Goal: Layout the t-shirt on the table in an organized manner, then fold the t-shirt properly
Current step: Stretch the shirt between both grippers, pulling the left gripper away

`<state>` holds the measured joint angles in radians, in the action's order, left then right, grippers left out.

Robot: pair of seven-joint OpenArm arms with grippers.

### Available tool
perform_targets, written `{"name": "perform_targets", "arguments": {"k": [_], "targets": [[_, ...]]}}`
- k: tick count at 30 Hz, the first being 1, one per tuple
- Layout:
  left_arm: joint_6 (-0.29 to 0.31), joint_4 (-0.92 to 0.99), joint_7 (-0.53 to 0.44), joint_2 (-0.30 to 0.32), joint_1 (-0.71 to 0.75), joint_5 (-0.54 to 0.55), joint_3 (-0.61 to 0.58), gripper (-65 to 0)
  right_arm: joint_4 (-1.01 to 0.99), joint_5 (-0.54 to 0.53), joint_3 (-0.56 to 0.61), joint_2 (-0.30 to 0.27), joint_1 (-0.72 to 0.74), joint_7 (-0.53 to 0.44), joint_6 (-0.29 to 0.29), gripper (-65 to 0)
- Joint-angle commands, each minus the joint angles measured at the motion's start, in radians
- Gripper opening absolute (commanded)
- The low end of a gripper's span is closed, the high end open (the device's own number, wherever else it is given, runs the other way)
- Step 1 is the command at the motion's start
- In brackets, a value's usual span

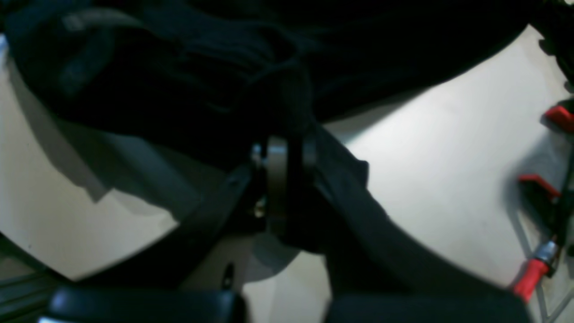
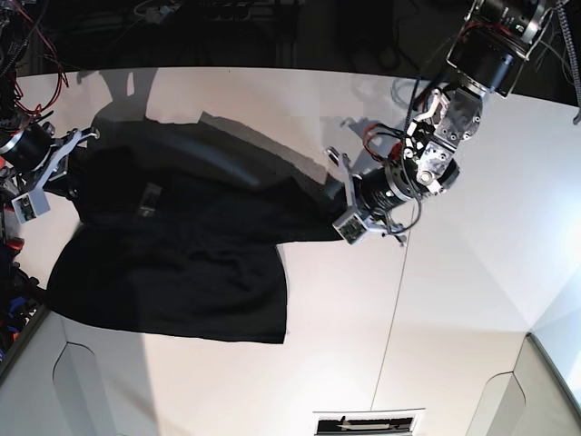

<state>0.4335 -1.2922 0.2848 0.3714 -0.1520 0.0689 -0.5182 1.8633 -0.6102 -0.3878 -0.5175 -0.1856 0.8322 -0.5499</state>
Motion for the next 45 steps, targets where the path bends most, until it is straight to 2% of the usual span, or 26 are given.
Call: {"name": "perform_targets", "arguments": {"k": [1,4,8,12,17,19,21,23,25,26,28,30,31,36,45], "targets": [[-0.051,0.037,0.132,0.035,-0.013,-0.079,0.003,-65.0,0.015,-0.008,-0.019,-0.017,0.007,-0.020,0.003,-65.0],[-0.113,0.074,0.130,0.065,-0.068,-0.089,0.003,-65.0,0.015,-0.011,-0.024,-0.017,0.003,-0.019,0.000,-65.0],[-0.140,0.082,0.131,0.090,-0.114,-0.089,0.003,-65.0,0.015,-0.026,-0.023,-0.016,-0.015,-0.020,0.000,-65.0],[-0.205,0.078,0.132,0.097,-0.125,-0.088,0.011,-65.0,0.015,-0.026,-0.023,-0.017,-0.034,-0.021,-0.005,-65.0],[-0.186,-0.020,0.131,0.097,-0.090,-0.069,0.056,-64.4,0.015,-0.042,-0.023,-0.016,-0.064,-0.021,-0.008,-65.0],[-0.156,-0.085,0.141,0.097,-0.063,-0.068,0.078,-60.0,0.015,-0.053,-0.023,-0.016,-0.074,-0.021,-0.008,-65.0],[-0.167,-0.155,0.168,0.097,-0.035,-0.045,0.097,-55.0,0.015,-0.048,-0.023,-0.007,-0.076,-0.019,-0.008,-65.0],[-0.202,-0.222,0.196,0.097,-0.003,-0.032,0.125,-54.1,0.015,-0.041,-0.023,0.010,-0.076,-0.017,-0.008,-65.0],[-0.213,-0.287,0.212,0.097,0.035,-0.031,0.160,-54.1,0.015,-0.043,-0.023,0.024,-0.077,0.000,-0.008,-65.0],[-0.213,-0.319,0.219,0.097,0.058,-0.030,0.179,-54.1,0.015,-0.045,-0.023,0.028,-0.079,0.004,-0.008,-60.0],[-0.212,-0.378,0.225,0.098,0.102,-0.025,0.218,-54.1,0.015,-0.045,-0.023,0.039,-0.078,0.006,-0.008,-40.8],[-0.212,-0.431,0.225,0.097,0.146,-0.023,0.255,-54.1,0.015,-0.062,-0.023,0.042,-0.078,0.002,-0.008,-29.4],[-0.212,-0.457,0.225,0.097,0.167,-0.023,0.271,-54.1,0.015,-0.072,-0.023,0.042,-0.078,0.000,-0.007,-27.8],[-0.201,-0.564,0.230,0.098,0.256,-0.004,0.335,-54.1,0.015,-0.079,-0.023,0.050,-0.071,-0.044,-0.008,-27.7],[-0.202,-0.603,0.228,0.097,0.288,0.054,0.381,-54.1,0.015,-0.078,-0.023,0.136,0.021,-0.071,-0.008,-27.7]]}}
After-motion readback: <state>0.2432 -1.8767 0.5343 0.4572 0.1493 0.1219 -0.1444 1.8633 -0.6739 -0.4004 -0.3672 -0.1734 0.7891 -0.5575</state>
